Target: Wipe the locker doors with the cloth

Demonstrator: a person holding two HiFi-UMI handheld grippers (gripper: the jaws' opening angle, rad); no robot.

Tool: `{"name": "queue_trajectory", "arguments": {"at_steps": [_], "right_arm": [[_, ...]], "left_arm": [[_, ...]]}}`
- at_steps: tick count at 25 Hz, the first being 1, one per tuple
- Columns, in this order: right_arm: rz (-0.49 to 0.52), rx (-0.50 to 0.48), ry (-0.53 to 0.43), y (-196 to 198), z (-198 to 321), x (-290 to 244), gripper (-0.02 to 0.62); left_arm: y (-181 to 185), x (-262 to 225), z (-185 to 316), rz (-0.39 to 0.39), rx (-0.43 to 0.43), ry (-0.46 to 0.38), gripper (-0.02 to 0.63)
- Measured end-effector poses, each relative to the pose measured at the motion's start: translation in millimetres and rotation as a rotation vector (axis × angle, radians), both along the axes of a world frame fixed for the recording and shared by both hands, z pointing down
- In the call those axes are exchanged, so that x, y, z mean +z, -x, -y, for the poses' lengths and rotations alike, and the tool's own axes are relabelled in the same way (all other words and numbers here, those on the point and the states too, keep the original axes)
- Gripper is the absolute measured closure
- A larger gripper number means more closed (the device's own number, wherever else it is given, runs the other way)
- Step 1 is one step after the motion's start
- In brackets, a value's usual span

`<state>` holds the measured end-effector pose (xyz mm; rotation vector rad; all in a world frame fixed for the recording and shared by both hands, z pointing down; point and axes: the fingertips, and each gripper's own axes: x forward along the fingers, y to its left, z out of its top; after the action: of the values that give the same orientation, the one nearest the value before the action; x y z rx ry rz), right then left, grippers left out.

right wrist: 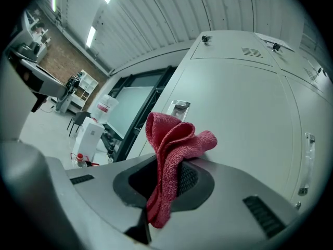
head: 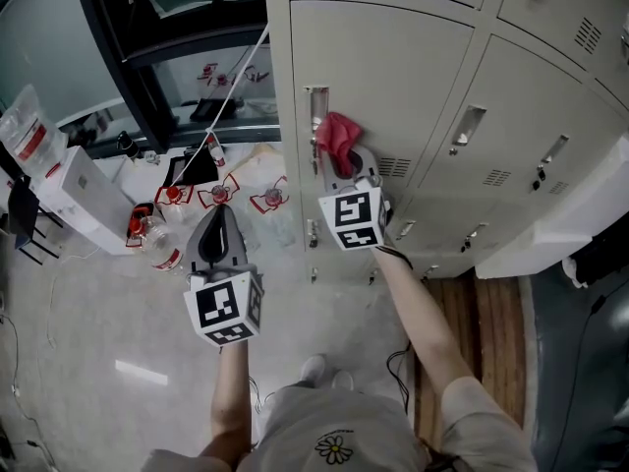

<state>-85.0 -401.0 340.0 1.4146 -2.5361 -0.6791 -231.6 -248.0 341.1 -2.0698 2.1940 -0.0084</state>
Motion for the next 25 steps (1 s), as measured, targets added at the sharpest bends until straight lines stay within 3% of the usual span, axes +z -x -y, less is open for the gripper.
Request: {"name": "queue_trajectory", "arguments": {"at_steps": [12,25], "right_arm": [[-0.037,0.066,-0.008,-23,11,5,0.569],[-0.050,0.232,0.010,-117,21,19,0.569]], "left_arm": [[-8,2,6,0.000,0.013,0.004,0.589],[-39,3,19,0.004,0.079,0.012,0.589]]}}
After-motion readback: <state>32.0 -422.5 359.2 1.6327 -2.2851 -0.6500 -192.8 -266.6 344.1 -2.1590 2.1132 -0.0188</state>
